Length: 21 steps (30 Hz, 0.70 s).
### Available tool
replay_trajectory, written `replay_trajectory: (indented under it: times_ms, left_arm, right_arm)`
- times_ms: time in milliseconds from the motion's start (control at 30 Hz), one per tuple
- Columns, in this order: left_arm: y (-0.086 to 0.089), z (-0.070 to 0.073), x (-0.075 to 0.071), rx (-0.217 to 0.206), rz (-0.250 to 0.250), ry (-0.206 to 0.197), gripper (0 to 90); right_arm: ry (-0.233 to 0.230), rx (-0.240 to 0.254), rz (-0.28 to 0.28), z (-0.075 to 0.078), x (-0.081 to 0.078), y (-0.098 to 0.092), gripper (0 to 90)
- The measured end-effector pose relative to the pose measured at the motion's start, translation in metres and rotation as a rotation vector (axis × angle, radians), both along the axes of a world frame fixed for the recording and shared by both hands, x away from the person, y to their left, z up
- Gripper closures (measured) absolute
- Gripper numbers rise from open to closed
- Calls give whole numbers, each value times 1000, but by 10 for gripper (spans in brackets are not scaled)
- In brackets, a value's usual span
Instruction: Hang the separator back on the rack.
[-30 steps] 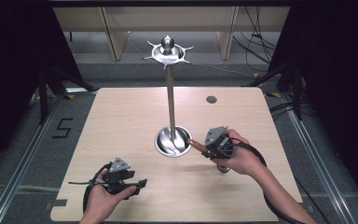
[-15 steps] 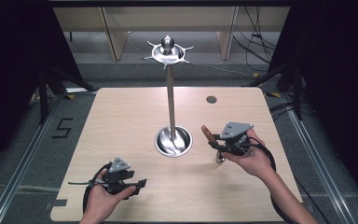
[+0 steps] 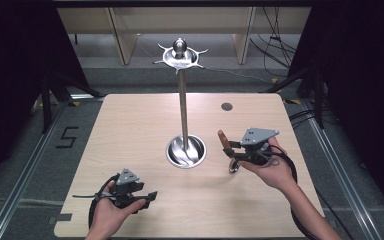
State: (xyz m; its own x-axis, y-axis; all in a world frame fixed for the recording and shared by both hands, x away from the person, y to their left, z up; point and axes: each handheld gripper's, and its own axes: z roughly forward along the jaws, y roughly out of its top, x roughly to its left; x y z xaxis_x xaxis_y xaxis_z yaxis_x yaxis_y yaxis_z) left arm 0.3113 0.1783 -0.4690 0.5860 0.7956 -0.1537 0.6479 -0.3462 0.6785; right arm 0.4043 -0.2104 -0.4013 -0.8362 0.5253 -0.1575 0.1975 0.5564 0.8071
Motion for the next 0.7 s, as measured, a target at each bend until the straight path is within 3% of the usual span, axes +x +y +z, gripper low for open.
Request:
replay_trajectory:
  times_ms: [167,433,467,533,633,700]
  left_arm:
    - [1,0,1,15,-10,4,384]
    - [0,0,0,0,-1,1,385]
    - [0,0,0,2,-1,1,385]
    - [1,0,1,20,-13,3,385]
    - [1,0,1,19,-12,2,384]
    - [1,0,1,8,-5,1,385]
  right_arm:
    - [3,43,-14,5,-2,0,686]
    - [2,75,0,13,0,-2,686]
    - [11,99,-24,13,-2,-1,685]
    - [-14,95,-6,13,0,-2,685]
    - [6,104,-21,15,-2,-2,685]
    - [-10,111,-12,16,0,-2,685]
